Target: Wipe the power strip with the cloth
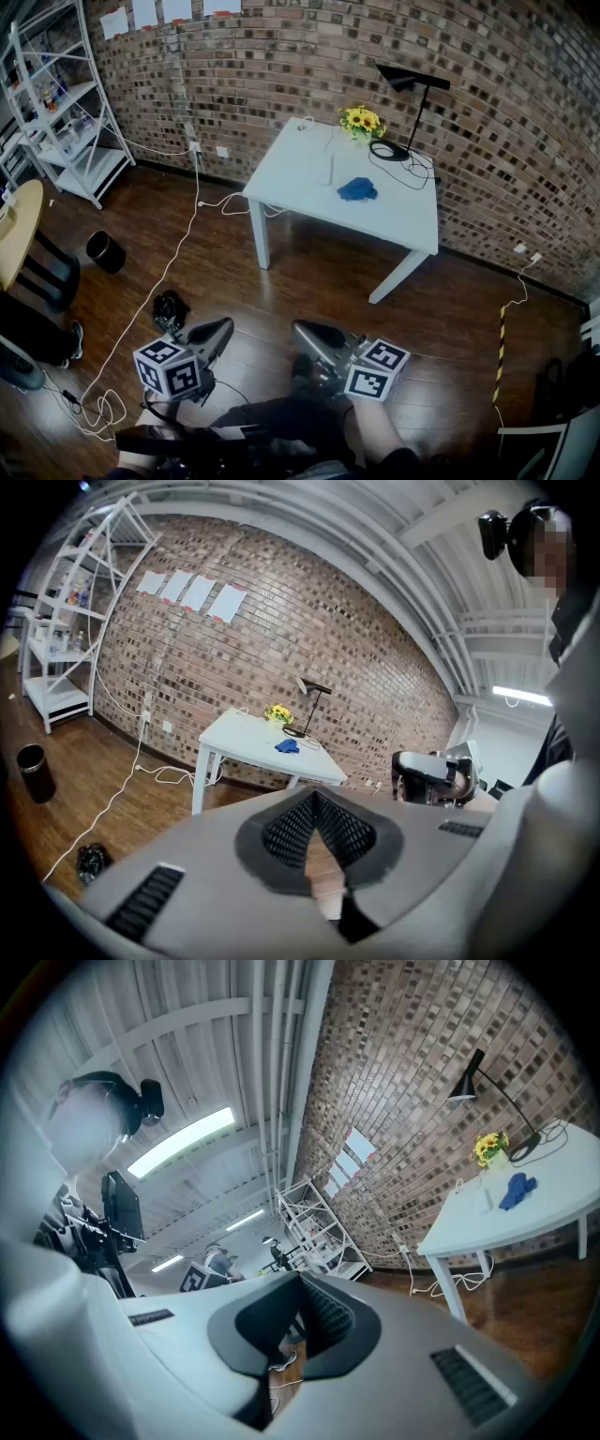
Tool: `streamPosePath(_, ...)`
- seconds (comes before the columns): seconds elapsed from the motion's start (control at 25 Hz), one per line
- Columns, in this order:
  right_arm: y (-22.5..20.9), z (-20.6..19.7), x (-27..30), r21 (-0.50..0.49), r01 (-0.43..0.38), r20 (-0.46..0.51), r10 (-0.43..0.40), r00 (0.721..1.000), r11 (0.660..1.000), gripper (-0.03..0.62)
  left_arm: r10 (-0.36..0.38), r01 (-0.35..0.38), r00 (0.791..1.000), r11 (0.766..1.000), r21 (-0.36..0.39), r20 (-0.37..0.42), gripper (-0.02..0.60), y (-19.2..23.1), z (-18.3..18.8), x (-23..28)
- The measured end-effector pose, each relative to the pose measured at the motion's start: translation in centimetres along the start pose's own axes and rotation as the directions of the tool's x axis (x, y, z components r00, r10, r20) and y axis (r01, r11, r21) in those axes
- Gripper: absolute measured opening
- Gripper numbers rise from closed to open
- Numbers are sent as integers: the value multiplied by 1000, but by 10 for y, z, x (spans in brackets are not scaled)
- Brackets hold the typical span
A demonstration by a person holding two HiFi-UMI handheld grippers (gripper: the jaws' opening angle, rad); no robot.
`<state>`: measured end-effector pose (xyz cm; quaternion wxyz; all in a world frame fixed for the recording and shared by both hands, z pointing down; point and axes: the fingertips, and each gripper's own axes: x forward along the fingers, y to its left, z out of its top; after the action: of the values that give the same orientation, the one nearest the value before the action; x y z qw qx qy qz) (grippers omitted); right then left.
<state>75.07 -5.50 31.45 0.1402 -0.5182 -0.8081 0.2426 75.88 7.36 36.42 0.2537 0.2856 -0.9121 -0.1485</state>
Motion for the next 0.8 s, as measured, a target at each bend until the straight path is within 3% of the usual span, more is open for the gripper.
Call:
streamPosePath(0.16, -56, 21, 10, -21, 13, -37, -14, 999, 1000, -14, 7, -9, 999, 999, -49, -37, 15, 10, 20, 56)
streamPosePath(0.44, -145, 70, 23, -23, 0, -48, -1, 999, 1000, -14, 20, -21, 999, 999, -46, -32, 15, 20, 65, 142)
streamPosePath(0.6, -179, 96, 31, -21, -31, -16, 31, 999, 999, -15, 43, -42, 998, 999, 15, -42, 15, 27, 91, 177)
streamPosePath(0.8, -203, 118, 62, -43, -92, -28, 91, 995, 995, -15, 46, -46, 999, 998, 34, -2, 15, 47, 126, 203)
